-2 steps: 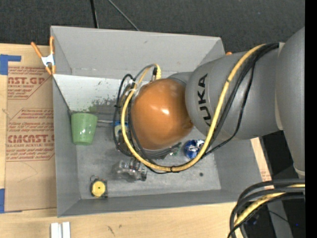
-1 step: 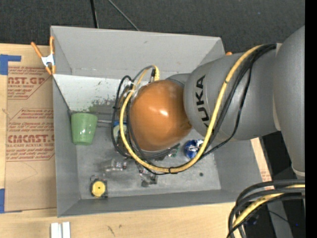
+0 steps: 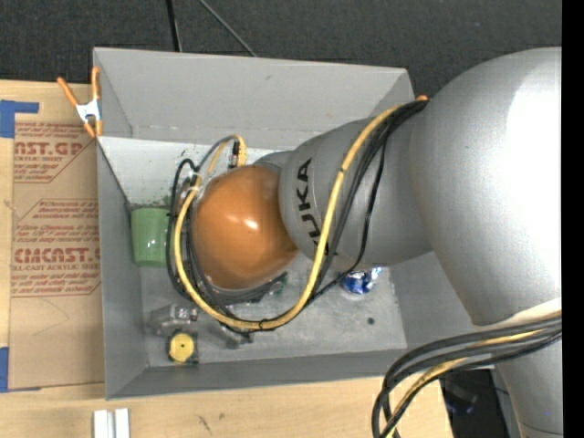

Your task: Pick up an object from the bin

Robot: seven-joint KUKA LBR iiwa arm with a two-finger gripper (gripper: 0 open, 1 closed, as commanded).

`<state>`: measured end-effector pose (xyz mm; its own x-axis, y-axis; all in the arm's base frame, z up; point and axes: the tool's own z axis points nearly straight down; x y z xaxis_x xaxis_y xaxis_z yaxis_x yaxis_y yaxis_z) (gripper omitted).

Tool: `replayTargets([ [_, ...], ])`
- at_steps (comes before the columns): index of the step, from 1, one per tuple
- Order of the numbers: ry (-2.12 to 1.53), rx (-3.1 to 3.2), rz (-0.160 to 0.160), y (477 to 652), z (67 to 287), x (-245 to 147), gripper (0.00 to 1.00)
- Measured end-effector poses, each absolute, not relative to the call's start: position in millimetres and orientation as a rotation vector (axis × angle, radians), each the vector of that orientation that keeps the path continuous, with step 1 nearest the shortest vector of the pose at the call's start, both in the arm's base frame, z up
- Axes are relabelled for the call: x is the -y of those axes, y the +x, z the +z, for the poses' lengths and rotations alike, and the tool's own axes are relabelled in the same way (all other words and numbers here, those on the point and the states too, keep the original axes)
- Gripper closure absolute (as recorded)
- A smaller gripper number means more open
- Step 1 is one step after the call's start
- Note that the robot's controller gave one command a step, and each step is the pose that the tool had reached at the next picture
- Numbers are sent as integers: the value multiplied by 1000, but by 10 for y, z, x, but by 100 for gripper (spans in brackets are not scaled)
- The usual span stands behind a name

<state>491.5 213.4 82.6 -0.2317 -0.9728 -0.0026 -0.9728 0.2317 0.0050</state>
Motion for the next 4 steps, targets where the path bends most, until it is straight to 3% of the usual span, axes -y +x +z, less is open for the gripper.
replayTargets([
  [1, 1943, 2470, -5, 4926, 859, -2115, 100],
  [2, 1943, 2470, -6, 4927, 858, -2112, 0],
  [3, 2116, 2320, 1, 4795, 694, -2474, 0],
  [4, 2114, 2323, -3, 4795, 699, -2477, 100],
])
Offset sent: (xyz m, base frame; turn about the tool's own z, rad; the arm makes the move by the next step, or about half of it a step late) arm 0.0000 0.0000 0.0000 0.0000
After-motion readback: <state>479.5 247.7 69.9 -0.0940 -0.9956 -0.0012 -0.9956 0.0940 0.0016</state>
